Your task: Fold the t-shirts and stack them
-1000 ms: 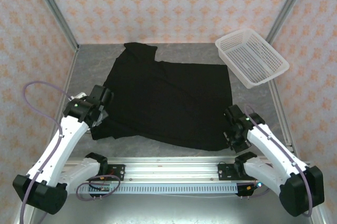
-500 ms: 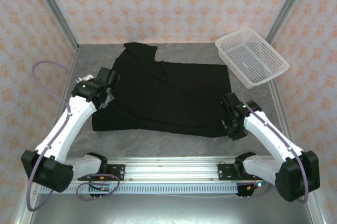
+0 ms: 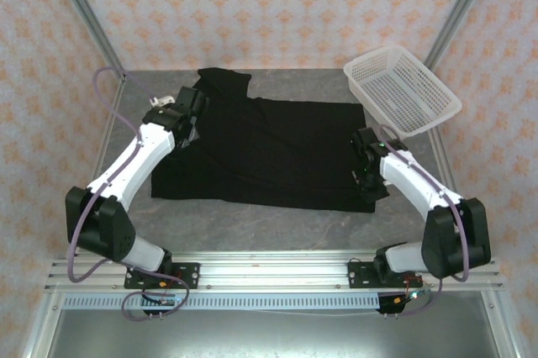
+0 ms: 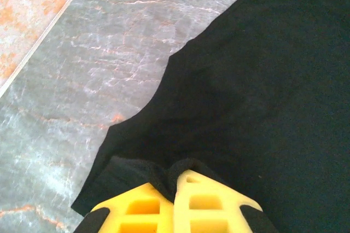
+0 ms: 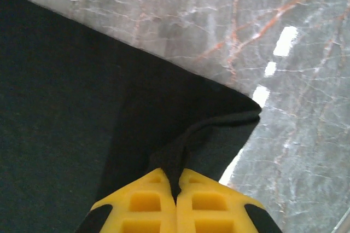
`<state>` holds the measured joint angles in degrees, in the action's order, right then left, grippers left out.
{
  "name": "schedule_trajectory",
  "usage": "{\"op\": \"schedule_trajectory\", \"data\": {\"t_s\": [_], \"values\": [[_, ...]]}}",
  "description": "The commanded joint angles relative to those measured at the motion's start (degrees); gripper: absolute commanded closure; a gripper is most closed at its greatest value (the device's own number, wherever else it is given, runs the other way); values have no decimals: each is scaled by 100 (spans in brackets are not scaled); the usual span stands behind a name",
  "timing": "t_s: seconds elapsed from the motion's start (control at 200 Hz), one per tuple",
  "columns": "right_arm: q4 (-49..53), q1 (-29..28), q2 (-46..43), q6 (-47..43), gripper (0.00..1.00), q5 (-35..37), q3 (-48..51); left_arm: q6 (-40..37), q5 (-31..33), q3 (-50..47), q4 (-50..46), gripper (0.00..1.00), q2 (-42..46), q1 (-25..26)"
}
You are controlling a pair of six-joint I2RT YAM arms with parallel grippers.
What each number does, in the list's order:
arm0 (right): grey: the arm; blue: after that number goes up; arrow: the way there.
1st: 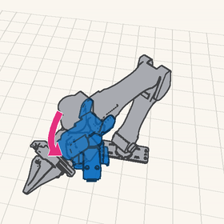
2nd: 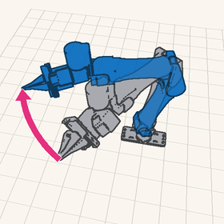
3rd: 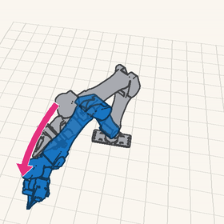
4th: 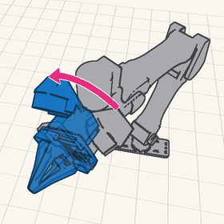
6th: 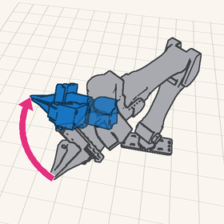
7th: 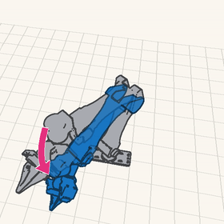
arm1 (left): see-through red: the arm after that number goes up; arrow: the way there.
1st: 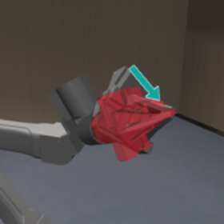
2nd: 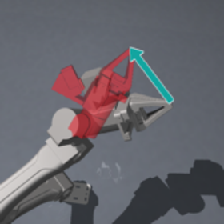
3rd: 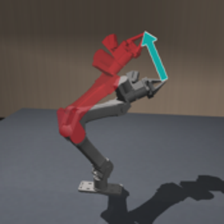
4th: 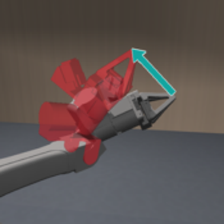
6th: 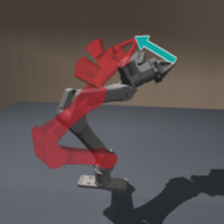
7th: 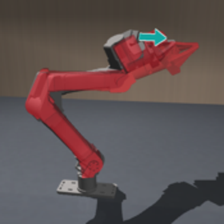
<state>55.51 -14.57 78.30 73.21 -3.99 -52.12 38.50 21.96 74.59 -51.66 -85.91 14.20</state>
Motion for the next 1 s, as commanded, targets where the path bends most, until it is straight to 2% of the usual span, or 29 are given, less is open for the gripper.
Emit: {"op": "schedule_trajectory", "data": {"t_s": [0.0, 0.651, 0.991], "values": [[-108, 42, 248, -180, 100, 284, -290, -316, 281, 212, 247, 100, -202, -83], [-211, 464, 1043, -277, 100, 637, -722, -387, 729, 644, 73, 100, -984, -442], [-360, 475, 1529, -379, 100, 557, -1075, -578, 653, 850, 231, 100, -1301, -530]]}}
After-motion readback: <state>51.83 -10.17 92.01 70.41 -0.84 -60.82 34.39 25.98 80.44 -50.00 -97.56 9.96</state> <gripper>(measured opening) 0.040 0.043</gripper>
